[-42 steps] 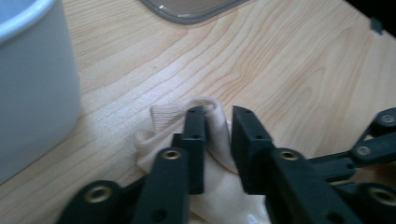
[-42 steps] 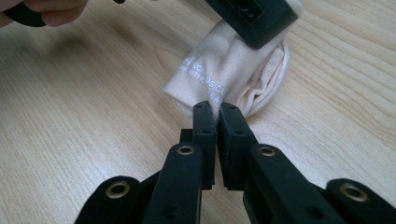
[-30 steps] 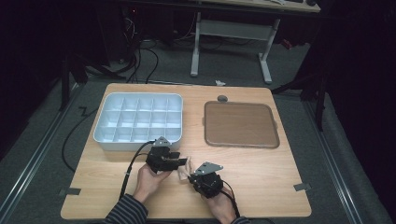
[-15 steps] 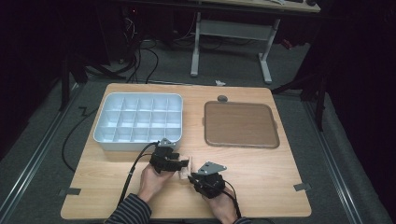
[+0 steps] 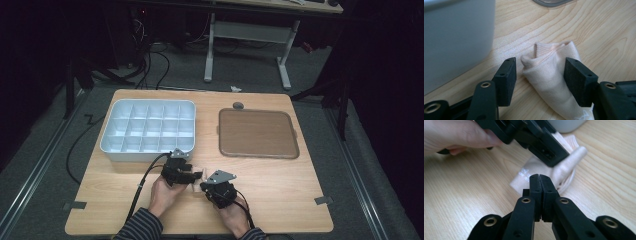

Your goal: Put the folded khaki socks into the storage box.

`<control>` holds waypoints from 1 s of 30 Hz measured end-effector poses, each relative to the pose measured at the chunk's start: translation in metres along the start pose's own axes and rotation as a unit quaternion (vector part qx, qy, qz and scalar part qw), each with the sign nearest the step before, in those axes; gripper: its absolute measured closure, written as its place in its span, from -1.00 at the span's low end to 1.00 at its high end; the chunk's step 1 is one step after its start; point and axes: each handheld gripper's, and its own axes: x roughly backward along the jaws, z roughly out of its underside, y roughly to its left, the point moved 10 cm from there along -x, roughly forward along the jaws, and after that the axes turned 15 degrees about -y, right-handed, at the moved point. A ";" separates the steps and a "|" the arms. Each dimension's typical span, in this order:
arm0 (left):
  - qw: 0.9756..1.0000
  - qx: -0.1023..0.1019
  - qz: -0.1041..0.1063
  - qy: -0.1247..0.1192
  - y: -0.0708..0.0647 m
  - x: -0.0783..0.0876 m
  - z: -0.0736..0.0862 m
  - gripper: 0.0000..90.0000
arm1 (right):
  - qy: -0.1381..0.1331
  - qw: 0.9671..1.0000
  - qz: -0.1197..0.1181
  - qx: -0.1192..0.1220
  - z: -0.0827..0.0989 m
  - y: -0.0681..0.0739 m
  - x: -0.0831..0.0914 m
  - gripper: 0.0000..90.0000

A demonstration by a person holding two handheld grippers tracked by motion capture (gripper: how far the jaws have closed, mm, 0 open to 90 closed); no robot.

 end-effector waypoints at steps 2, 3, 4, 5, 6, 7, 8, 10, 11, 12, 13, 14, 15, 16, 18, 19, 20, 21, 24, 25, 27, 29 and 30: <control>1.000 -0.015 -0.003 -0.002 0.000 -0.001 0.001 -0.03 | 0.000 1.000 0.004 0.000 0.004 -0.002 0.000 1.00; 1.000 -0.019 -0.004 -0.004 0.000 -0.002 0.001 -0.06 | 0.000 1.000 0.007 0.004 0.006 -0.003 0.000 1.00; 1.000 -0.017 -0.004 -0.004 0.001 -0.003 0.002 -0.07 | 0.002 1.000 0.011 0.007 0.008 -0.005 0.001 1.00; 1.000 -0.016 -0.007 -0.004 0.001 -0.003 0.002 -0.09 | 0.005 1.000 0.014 0.008 0.010 -0.006 0.001 1.00; 1.000 -0.022 -0.011 -0.005 0.002 -0.003 0.001 -0.09 | 0.014 1.000 0.016 0.009 0.014 -0.009 0.001 1.00; 1.000 -0.026 -0.012 -0.006 0.001 -0.003 0.001 -0.09 | 0.014 1.000 0.016 0.008 0.017 -0.010 0.001 1.00; 1.000 -0.027 -0.012 -0.006 0.001 -0.003 0.001 -0.09 | 0.008 1.000 0.014 0.004 0.017 -0.010 0.001 1.00; 0.999 -0.029 -0.014 -0.008 0.001 -0.003 0.001 -0.09 | 0.007 1.000 0.016 0.004 0.018 -0.011 0.002 1.00; 0.999 -0.031 -0.014 -0.008 0.001 -0.003 0.001 -0.09 | 0.006 1.000 0.014 0.004 0.017 -0.010 0.001 1.00; 0.999 -0.036 -0.015 -0.008 0.002 -0.003 0.001 -0.09 | 0.006 1.000 0.015 0.004 0.017 -0.010 0.001 1.00; 0.999 -0.040 -0.015 -0.008 0.002 -0.003 0.001 -0.09 | 0.007 1.000 0.015 0.005 0.017 -0.010 0.001 1.00; 0.999 -0.040 -0.015 -0.007 0.002 -0.003 0.001 -0.09 | 0.008 1.000 0.013 0.004 0.017 -0.010 0.001 0.97; 0.999 -0.038 -0.015 -0.006 0.002 -0.002 0.001 -0.09 | 0.009 1.000 0.014 0.004 0.017 -0.010 0.001 0.93; 0.999 -0.034 -0.015 -0.006 0.002 -0.002 0.001 -0.09 | 0.007 1.000 0.014 0.001 0.016 -0.011 0.001 0.88; 1.000 -0.027 -0.013 -0.004 0.003 -0.001 0.000 -0.09 | 0.004 1.000 0.012 -0.010 0.015 -0.012 0.002 0.84; 1.000 -0.018 -0.013 -0.004 0.003 0.000 -0.001 -0.09 | 0.000 1.000 0.012 -0.012 0.014 -0.013 0.002 0.81; 1.000 -0.013 -0.013 -0.005 0.003 0.001 -0.002 -0.09 | 0.000 1.000 0.012 -0.014 0.014 -0.013 0.004 0.79; 1.000 -0.012 -0.014 -0.007 0.003 0.002 -0.003 -0.09 | -0.002 1.000 0.013 -0.015 0.013 -0.014 0.005 0.77; 1.000 -0.006 -0.007 -0.014 0.000 0.005 -0.007 -0.12 | -0.006 1.000 0.017 -0.019 0.012 -0.017 0.008 0.74; 1.000 -0.007 -0.005 -0.020 -0.001 0.007 -0.009 -0.14 | -0.005 1.000 0.017 -0.019 0.012 -0.018 0.009 0.72; 1.000 -0.004 -0.006 -0.030 -0.003 0.010 -0.012 -0.17 | -0.010 1.000 0.020 -0.020 0.011 -0.022 0.011 0.67; 0.999 0.000 -0.004 -0.035 -0.005 0.011 -0.015 -0.21 | -0.016 0.999 0.025 -0.023 0.010 -0.025 0.013 0.63; 0.999 0.000 -0.006 -0.033 -0.005 0.012 -0.015 -0.22 | -0.017 0.999 0.028 -0.027 0.010 -0.027 0.015 0.62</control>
